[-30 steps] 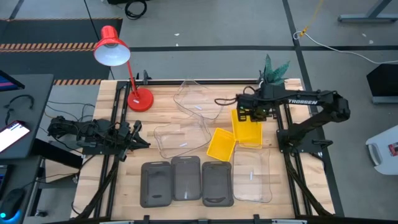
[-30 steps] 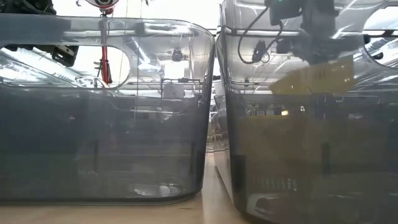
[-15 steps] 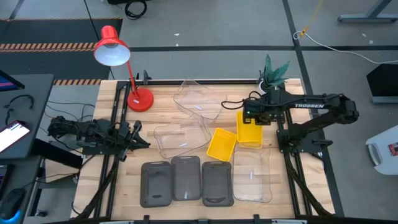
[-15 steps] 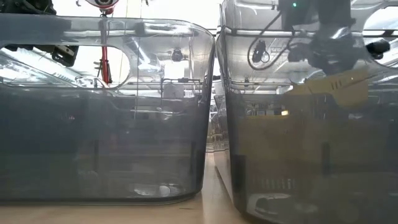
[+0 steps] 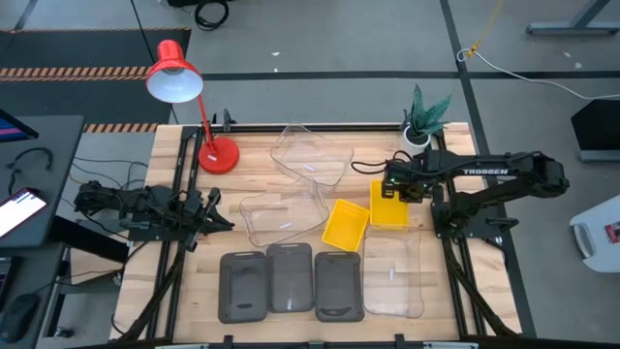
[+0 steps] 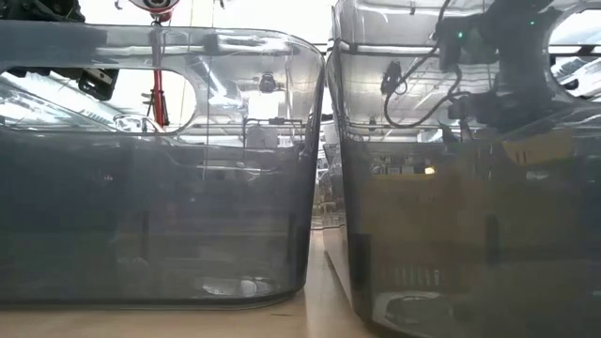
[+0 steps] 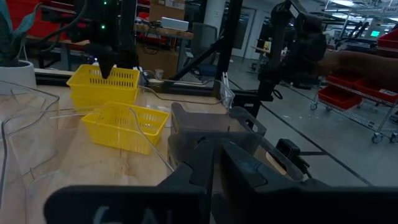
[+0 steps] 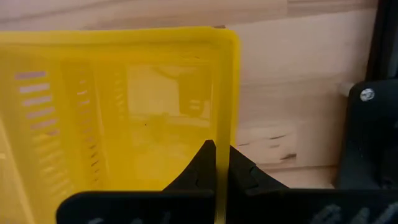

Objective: Stack baskets by color
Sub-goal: Stack the top yellow bin on the bottom right yellow bin, then stack the left yellow bin on the right stacked yellow bins

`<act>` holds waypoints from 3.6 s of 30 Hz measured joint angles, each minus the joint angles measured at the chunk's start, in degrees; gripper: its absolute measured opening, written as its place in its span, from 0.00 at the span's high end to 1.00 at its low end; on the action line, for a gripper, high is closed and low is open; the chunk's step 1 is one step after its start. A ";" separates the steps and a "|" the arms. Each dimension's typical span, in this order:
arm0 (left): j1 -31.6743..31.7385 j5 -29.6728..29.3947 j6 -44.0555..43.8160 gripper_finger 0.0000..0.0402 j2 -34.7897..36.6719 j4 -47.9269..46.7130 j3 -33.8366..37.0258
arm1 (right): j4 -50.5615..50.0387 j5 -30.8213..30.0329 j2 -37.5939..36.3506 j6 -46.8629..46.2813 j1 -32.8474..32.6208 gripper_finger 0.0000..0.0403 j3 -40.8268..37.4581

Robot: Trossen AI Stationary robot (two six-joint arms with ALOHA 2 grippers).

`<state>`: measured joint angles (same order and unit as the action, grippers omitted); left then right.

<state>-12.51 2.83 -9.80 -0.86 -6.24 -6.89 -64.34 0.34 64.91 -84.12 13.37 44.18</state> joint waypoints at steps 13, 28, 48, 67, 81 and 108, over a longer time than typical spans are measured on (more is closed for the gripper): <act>0.01 0.01 -0.01 0.92 0.00 0.00 0.00 | 3.63 2.17 -0.09 -0.17 0.00 0.96 -2.88; 0.00 0.02 0.00 0.91 0.00 0.00 0.02 | 0.15 6.55 -0.05 0.29 2.15 0.72 -1.52; 0.02 0.00 0.00 0.92 0.02 0.00 0.00 | 22.87 -6.77 9.19 32.22 2.93 0.68 7.48; 0.00 0.01 0.00 0.91 0.00 0.02 0.01 | 30.77 -10.18 14.86 39.46 -3.19 0.68 7.89; 0.01 0.00 0.00 0.91 0.00 0.00 0.01 | 27.10 -14.32 14.87 45.26 -8.01 0.68 15.87; 0.01 0.00 0.00 0.91 0.00 -0.01 0.02 | 27.16 -9.51 23.23 63.31 -8.86 0.68 15.87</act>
<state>-12.50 2.83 -9.80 -0.86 -6.25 -6.87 -37.17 -9.17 88.14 -20.81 4.50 60.05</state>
